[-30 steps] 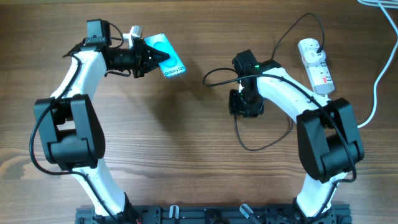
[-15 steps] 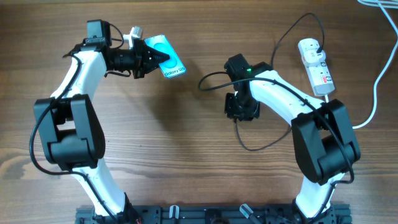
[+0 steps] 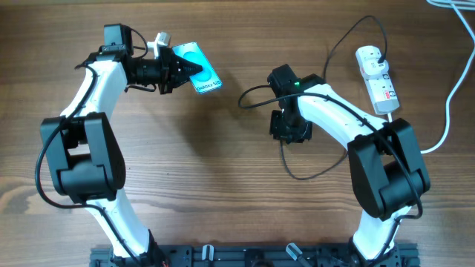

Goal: Plug charger to phone and switch on socket
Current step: 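Lower the right gripper and grasp the black USB-C plug, then carry the plug with the right gripper to the phone's bottom port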

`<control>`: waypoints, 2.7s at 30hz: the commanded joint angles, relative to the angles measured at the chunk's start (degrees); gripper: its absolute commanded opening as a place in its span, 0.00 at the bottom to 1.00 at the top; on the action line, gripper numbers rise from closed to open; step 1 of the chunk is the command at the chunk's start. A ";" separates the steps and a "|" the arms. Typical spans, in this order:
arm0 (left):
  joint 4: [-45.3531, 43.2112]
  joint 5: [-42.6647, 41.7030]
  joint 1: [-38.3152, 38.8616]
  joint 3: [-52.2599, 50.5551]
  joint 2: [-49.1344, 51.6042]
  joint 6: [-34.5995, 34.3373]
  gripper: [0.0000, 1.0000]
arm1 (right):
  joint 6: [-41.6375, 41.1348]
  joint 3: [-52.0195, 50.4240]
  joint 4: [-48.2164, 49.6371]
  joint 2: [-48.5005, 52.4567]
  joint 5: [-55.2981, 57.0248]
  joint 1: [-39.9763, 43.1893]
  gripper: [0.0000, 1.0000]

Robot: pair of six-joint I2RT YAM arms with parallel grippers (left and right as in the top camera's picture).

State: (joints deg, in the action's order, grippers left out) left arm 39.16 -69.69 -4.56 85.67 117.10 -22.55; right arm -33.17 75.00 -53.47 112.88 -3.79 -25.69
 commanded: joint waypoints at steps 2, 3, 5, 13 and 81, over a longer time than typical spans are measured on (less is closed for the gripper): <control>0.17 -1.60 0.20 0.09 -1.70 1.55 0.04 | 0.31 -0.52 0.92 0.22 0.85 0.02 0.32; 0.15 -1.60 0.20 0.09 -1.70 1.55 0.04 | 0.42 -0.52 1.03 0.22 0.85 0.02 0.32; 0.15 -1.60 0.20 0.09 -1.70 1.55 0.04 | 0.61 -0.52 1.38 0.33 0.85 0.02 0.32; 0.17 -1.60 0.20 0.09 -1.70 1.55 0.04 | 0.48 -0.52 1.88 3.19 0.85 0.04 0.28; -4.09 -13.18 9.79 0.09 -1.70 13.35 0.04 | 15.28 1.05 -7.17 -24.20 -14.34 -1.66 0.04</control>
State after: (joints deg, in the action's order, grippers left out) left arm 36.14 -79.92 3.40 85.67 117.10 -10.96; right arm -20.32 75.16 -60.42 88.86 -13.61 -25.93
